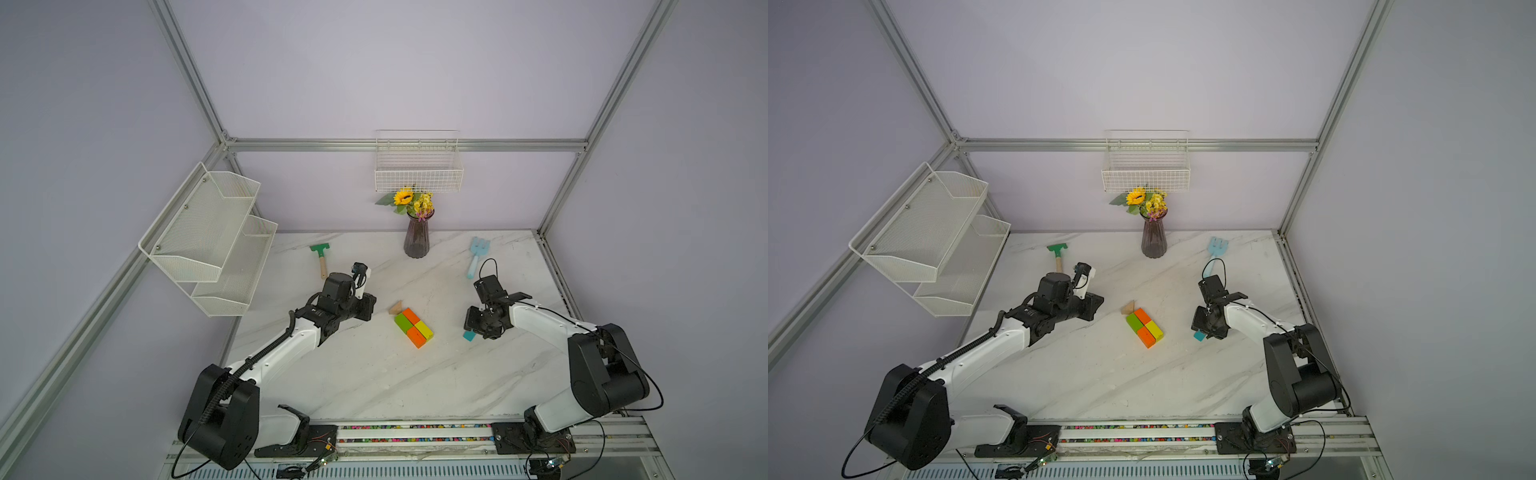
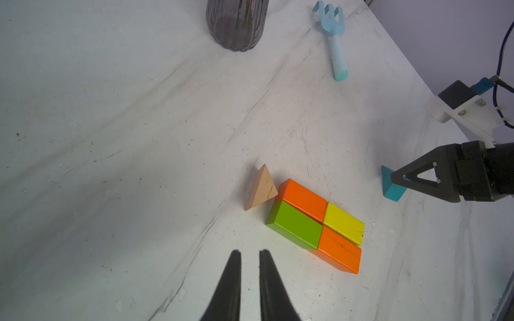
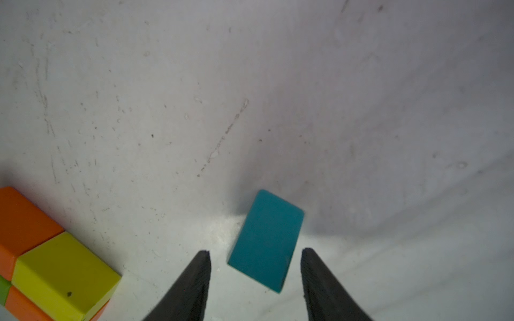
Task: Assemble a piece of candy with building blocks
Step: Adjust the building block at the center of the board.
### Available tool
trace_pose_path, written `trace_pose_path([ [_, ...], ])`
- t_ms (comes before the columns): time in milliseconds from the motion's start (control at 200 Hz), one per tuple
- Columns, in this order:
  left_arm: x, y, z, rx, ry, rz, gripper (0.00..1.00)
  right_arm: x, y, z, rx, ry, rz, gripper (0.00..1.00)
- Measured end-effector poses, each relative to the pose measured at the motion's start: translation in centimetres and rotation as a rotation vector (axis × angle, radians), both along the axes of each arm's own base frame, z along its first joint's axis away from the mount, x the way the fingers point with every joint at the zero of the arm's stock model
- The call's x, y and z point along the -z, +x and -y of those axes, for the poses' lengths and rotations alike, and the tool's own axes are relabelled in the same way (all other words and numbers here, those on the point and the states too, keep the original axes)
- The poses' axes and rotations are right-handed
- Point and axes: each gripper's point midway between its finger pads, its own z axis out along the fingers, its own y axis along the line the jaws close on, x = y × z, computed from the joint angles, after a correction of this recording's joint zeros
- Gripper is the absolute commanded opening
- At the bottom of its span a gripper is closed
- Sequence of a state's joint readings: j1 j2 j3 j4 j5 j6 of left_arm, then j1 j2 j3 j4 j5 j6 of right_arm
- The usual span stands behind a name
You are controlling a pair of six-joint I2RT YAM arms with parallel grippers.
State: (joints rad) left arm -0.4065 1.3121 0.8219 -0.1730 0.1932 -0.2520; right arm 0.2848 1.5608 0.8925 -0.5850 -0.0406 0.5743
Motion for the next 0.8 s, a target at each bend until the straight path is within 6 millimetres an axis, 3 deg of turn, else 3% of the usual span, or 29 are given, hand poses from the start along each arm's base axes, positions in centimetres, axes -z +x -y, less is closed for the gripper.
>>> trace_pose_path([
  [265,0.1,-0.1,0.0,0.001,0.0,-0.002,0.16,1.2,0.0,-0.2,-0.017,-0.004,-0.03,0.43],
  [470,0.4,0.0,0.1,0.004,0.002,-0.012,0.16,0.9,0.2,-0.2,-0.022,0.001,-0.017,0.07],
  [550,0.6,-0.1,0.1,0.007,0.001,-0.018,0.15,0.4,0.1,-0.2,-0.021,0.008,-0.001,0.0],
  [685,0.3,-0.2,0.3,0.016,-0.009,-0.015,0.16,-3.0,0.6,-0.9,-0.043,0.062,0.107,0.0],
  [800,-1.5,-0.6,0.9,0.041,-0.063,0.026,0.23,-8.4,1.6,-2.6,-0.113,0.18,0.287,0.0],
])
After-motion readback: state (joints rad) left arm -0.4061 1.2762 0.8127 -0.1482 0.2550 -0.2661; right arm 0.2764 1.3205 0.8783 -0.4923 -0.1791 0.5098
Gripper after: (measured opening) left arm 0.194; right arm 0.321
